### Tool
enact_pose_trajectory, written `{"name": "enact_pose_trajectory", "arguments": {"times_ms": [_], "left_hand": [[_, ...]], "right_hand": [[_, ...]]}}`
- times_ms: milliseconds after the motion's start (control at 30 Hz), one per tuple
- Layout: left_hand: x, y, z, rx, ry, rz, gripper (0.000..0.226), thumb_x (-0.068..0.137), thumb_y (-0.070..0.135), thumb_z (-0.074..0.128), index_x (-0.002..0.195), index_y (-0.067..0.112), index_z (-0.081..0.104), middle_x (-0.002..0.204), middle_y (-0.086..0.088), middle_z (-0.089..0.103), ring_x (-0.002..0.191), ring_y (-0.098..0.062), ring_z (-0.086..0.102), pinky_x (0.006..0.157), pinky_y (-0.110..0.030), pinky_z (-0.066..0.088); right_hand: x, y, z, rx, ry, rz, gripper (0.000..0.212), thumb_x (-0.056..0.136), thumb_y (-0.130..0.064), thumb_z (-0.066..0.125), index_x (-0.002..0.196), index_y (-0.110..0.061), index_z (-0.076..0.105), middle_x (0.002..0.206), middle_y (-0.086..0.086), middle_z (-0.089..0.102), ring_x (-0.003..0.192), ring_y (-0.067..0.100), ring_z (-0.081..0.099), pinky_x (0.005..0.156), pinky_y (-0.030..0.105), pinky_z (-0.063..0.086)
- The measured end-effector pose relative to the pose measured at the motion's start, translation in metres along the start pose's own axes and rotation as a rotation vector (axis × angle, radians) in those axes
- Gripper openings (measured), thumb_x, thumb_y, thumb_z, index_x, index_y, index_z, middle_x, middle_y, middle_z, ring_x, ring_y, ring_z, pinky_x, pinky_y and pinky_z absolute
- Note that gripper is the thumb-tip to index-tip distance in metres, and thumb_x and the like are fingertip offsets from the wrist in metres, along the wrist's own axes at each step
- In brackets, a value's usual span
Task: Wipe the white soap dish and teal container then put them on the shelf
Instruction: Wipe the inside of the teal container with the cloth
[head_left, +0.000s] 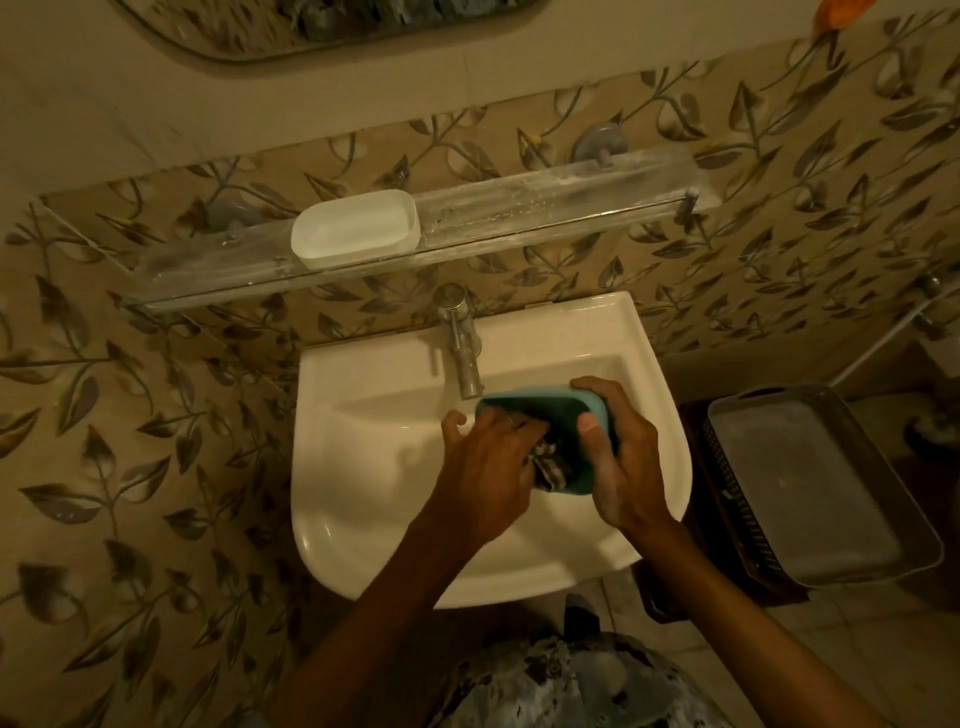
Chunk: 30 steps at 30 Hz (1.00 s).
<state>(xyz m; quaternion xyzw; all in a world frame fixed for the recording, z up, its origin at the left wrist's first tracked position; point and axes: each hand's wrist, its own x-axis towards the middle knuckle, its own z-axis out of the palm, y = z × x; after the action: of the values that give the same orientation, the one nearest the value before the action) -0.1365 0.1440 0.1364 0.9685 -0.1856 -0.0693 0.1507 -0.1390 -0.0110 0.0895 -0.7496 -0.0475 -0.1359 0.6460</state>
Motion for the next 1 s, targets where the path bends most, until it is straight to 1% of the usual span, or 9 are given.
{"name": "enact_pose_trajectory", "arguments": {"times_ms": [100,233,400,467,567,633,767,833,1000], "left_hand": [[-0.007,0.002,0.013,-0.033,-0.045,-0.038,0.045,0.089,0.034,0.048,0.133,0.031,0.04,0.135,0.006,0.051,0.129,-0.014,0.041,0.108,-0.042,0.008],[-0.003,0.014,0.007,-0.187,-0.02,-0.115,0.033,0.088,0.031,0.05,0.121,0.033,0.046,0.119,0.008,0.058,0.116,-0.016,0.049,0.094,-0.038,0.021],[-0.004,0.037,-0.004,-0.446,-0.012,-0.138,0.025,0.092,0.026,0.046,0.115,0.036,0.05,0.11,0.009,0.061,0.11,-0.013,0.051,0.102,-0.049,0.028],[-0.005,0.037,-0.008,-0.478,-0.002,-0.109,0.023,0.093,0.024,0.046,0.112,0.035,0.053,0.109,0.009,0.06,0.11,-0.013,0.05,0.101,-0.046,0.028],[-0.005,0.025,-0.008,-0.318,-0.013,-0.046,0.026,0.09,0.014,0.052,0.107,0.033,0.058,0.11,0.009,0.061,0.11,-0.014,0.049,0.09,-0.036,0.026],[-0.004,0.01,-0.007,-0.145,-0.045,-0.003,0.037,0.086,0.011,0.057,0.114,0.035,0.057,0.119,0.011,0.059,0.116,-0.013,0.045,0.085,-0.031,0.022],[-0.006,-0.011,-0.003,0.025,-0.021,-0.005,0.045,0.084,0.01,0.058,0.122,0.034,0.054,0.13,0.011,0.055,0.123,-0.015,0.041,0.077,-0.029,0.014],[-0.011,-0.006,0.002,0.028,0.035,-0.04,0.048,0.084,0.008,0.056,0.124,0.034,0.051,0.13,0.011,0.055,0.123,-0.015,0.044,0.078,-0.03,0.019],[-0.013,0.006,0.005,-0.361,0.002,-0.176,0.042,0.088,0.008,0.051,0.121,0.033,0.05,0.128,0.011,0.053,0.122,-0.015,0.044,0.095,-0.041,0.036]], "right_hand": [[0.0,-0.002,-0.002,0.006,0.025,-0.03,0.045,0.094,-0.039,0.042,0.12,-0.006,0.056,0.108,0.003,0.064,0.101,0.012,0.063,0.082,0.024,0.054],[0.007,-0.005,0.0,0.001,0.028,-0.077,0.044,0.094,-0.037,0.041,0.118,-0.004,0.057,0.105,0.004,0.064,0.098,0.014,0.063,0.081,0.026,0.053],[0.011,-0.007,0.007,-0.027,0.037,-0.098,0.049,0.097,-0.047,0.038,0.119,-0.007,0.057,0.106,-0.003,0.063,0.098,0.013,0.062,0.083,0.02,0.049],[0.013,-0.008,0.007,-0.036,0.015,-0.11,0.051,0.097,-0.05,0.037,0.119,-0.009,0.057,0.108,-0.005,0.063,0.1,0.013,0.062,0.083,0.019,0.048],[0.013,-0.009,0.007,-0.031,-0.058,-0.095,0.048,0.096,-0.048,0.039,0.119,-0.009,0.056,0.108,-0.001,0.064,0.101,0.018,0.062,0.085,0.025,0.051],[0.01,-0.01,0.007,-0.017,-0.082,-0.075,0.045,0.095,-0.043,0.041,0.12,-0.009,0.056,0.108,0.001,0.064,0.101,0.018,0.063,0.084,0.026,0.052],[0.009,-0.012,0.009,-0.035,-0.083,-0.101,0.044,0.093,-0.039,0.042,0.12,-0.007,0.056,0.108,0.003,0.064,0.101,0.014,0.063,0.083,0.022,0.052],[0.012,-0.014,0.01,-0.033,-0.079,-0.119,0.045,0.092,-0.037,0.043,0.119,-0.004,0.057,0.108,0.005,0.064,0.101,0.015,0.063,0.083,0.022,0.051],[0.022,-0.015,0.012,-0.053,-0.06,-0.16,0.045,0.091,-0.037,0.043,0.115,-0.003,0.059,0.104,0.004,0.065,0.097,0.016,0.063,0.083,0.023,0.051]]}}
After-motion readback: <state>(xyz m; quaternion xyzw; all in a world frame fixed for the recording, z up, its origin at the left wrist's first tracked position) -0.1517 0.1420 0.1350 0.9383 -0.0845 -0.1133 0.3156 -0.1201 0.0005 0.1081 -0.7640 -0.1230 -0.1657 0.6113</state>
